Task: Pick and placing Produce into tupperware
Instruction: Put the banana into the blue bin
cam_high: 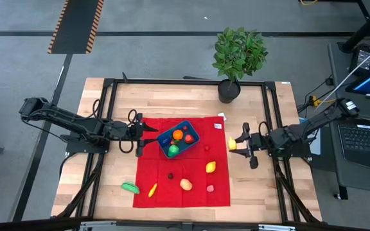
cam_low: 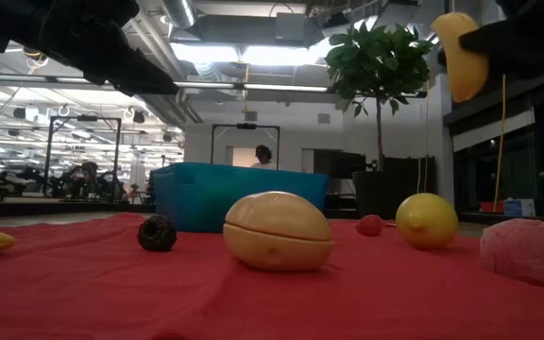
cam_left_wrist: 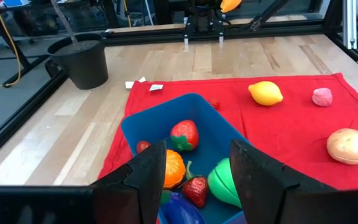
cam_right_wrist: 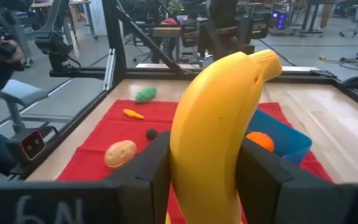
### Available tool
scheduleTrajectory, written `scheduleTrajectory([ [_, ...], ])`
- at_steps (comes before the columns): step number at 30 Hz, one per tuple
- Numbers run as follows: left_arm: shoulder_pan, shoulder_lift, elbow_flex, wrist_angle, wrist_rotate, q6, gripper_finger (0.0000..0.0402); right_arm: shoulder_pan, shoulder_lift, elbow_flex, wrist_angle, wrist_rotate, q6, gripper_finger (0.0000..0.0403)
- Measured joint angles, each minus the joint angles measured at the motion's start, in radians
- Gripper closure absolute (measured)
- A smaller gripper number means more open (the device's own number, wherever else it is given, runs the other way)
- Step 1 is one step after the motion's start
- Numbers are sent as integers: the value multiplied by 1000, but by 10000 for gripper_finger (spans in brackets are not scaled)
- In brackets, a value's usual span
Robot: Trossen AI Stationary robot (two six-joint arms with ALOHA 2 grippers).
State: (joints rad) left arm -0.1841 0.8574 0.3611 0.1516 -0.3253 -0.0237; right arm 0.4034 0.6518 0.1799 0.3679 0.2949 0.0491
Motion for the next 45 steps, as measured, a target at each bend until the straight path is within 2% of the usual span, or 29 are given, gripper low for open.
scheduleTrajectory([
  [14,0,0,0,-1,0,11,234,-164,19,0,8,-6,28,261],
  [20,0,0,0,-1,-1,61,234,-226,91,41,15,-84,39,261],
  [24,0,0,0,-2,0,60,234,-270,179,110,8,-150,-26,261],
  [31,0,0,0,-3,0,60,234,-372,360,251,-36,-337,-85,261],
  [39,0,0,0,-11,-1,60,234,-445,565,486,-279,-386,-143,261],
  [45,0,0,0,-10,0,59,234,-483,716,667,-426,-487,-205,261],
])
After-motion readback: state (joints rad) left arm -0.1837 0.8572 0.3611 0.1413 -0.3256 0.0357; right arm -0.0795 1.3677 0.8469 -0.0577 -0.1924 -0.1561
